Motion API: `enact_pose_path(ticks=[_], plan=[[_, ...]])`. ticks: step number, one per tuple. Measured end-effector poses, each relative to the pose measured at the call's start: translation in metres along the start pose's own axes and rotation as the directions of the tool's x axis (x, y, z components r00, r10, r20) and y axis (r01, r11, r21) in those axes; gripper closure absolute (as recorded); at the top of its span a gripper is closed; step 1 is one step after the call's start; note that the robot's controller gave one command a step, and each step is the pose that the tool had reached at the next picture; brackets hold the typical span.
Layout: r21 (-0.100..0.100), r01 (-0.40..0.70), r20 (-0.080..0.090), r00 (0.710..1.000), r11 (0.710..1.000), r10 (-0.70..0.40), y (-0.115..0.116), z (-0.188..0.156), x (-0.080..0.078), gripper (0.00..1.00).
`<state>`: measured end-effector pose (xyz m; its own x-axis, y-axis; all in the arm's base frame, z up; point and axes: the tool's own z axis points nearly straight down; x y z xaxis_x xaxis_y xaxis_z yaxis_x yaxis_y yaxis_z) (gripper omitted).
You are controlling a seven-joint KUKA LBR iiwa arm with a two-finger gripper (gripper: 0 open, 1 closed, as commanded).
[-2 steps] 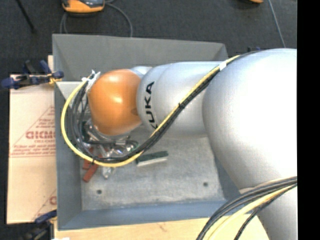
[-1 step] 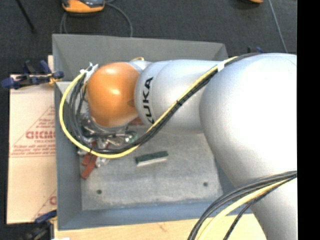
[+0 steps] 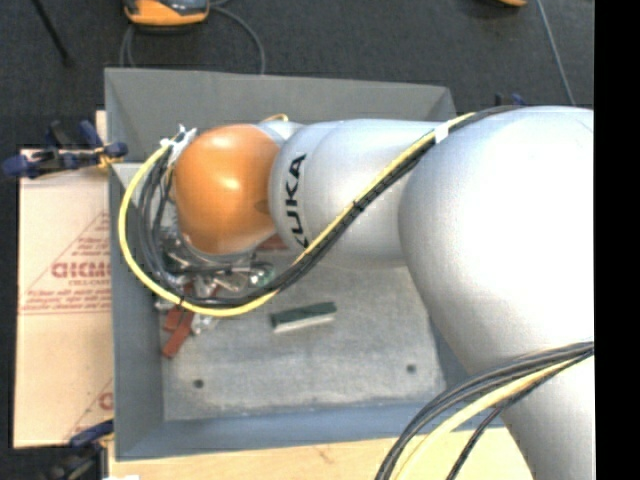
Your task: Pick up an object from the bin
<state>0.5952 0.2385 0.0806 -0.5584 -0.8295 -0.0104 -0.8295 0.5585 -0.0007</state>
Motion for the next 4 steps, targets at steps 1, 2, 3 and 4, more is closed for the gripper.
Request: enact_pose_path(ticks=[1,2,3,4], plan=[[0.000,0.000,0.000,1.000,1.000,0.000,0.000,-0.001,0.000,1.00],[0.001,-0.001,-0.001,1.000,1.000,0.001,0.000,-0.003,0.001,1.00],[-0.003,-0.003,-0.007,1.000,1.000,0.003,0.001,-0.010,0.002,1.00],[-0.004,-0.005,-0.011,1.000,1.000,0.005,0.001,-0.025,0.003,1.00]])
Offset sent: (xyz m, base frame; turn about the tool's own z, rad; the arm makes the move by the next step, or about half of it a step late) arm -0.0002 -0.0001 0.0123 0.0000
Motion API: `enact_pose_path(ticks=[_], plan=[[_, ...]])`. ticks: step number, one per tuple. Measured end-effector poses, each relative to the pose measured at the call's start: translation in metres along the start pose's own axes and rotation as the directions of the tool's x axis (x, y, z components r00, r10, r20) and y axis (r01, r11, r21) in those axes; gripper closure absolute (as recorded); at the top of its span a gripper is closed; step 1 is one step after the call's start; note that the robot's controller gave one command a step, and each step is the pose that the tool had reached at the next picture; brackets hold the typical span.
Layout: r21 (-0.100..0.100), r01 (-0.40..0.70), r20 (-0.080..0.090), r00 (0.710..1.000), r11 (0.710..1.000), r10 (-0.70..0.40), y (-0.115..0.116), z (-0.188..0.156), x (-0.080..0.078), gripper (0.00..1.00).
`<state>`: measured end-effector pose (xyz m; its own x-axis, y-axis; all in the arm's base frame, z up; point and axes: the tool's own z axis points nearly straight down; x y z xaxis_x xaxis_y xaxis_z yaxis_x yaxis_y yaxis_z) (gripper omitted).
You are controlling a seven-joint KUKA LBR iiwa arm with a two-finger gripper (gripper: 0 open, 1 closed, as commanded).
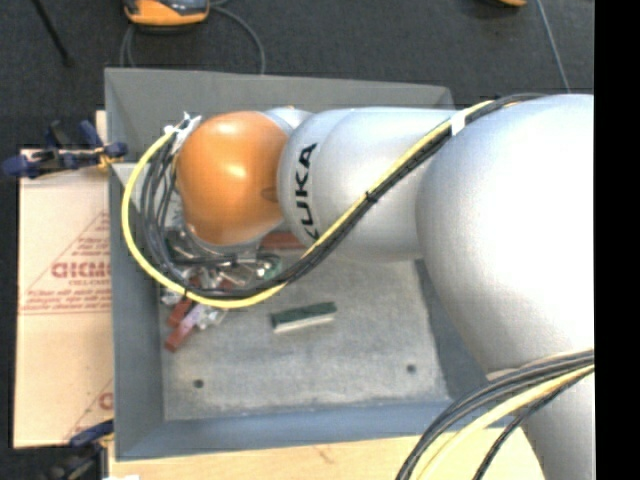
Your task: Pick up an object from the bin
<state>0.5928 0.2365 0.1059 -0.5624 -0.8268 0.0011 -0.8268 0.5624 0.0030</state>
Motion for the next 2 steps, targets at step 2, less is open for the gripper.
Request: enact_pose_path(ticks=[2], plan=[[0.003,-0.001,0.002,1.000,1.000,0.001,-0.001,-0.034,0.000,1.00]])
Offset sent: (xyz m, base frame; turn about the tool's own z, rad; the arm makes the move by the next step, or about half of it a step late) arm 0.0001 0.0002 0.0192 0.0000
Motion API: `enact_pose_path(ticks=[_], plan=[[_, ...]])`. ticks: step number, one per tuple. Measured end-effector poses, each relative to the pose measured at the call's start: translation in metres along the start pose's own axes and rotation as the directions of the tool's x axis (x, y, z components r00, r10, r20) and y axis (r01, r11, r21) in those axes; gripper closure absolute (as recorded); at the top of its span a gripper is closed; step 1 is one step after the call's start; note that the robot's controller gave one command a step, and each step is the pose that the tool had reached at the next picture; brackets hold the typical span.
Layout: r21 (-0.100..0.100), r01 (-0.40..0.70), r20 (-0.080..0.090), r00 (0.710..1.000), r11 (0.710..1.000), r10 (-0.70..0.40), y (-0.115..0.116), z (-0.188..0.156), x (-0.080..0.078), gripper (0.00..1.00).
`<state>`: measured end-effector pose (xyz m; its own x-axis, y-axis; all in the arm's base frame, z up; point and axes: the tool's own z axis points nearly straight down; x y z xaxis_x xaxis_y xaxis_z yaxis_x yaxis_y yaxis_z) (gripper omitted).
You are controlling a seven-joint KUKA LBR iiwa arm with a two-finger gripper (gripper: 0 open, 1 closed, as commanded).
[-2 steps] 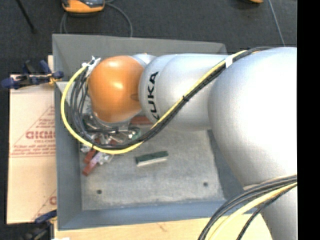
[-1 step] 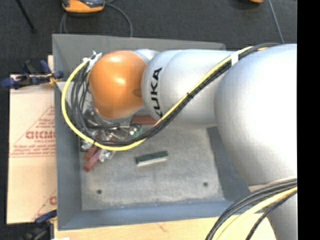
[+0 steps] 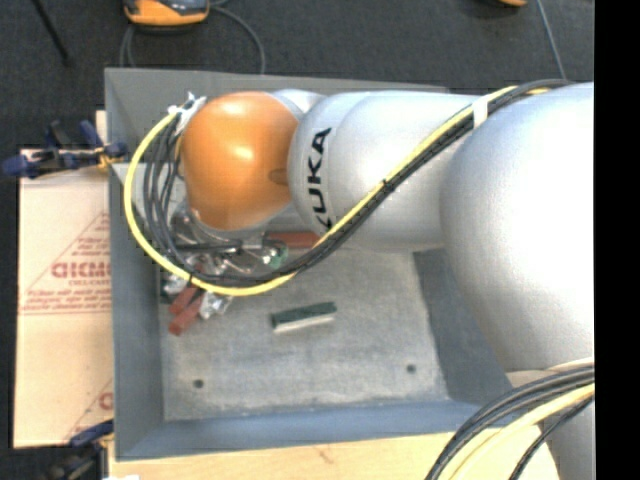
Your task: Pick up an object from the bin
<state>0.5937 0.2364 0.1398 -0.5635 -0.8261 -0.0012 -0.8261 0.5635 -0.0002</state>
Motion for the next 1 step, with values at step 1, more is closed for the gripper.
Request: enact_pose_path(ticks=[1], plan=[[0.002,-0.001,0.003,1.000,1.000,0.001,-0.0006,-0.0131,-0.0006,1.00]])
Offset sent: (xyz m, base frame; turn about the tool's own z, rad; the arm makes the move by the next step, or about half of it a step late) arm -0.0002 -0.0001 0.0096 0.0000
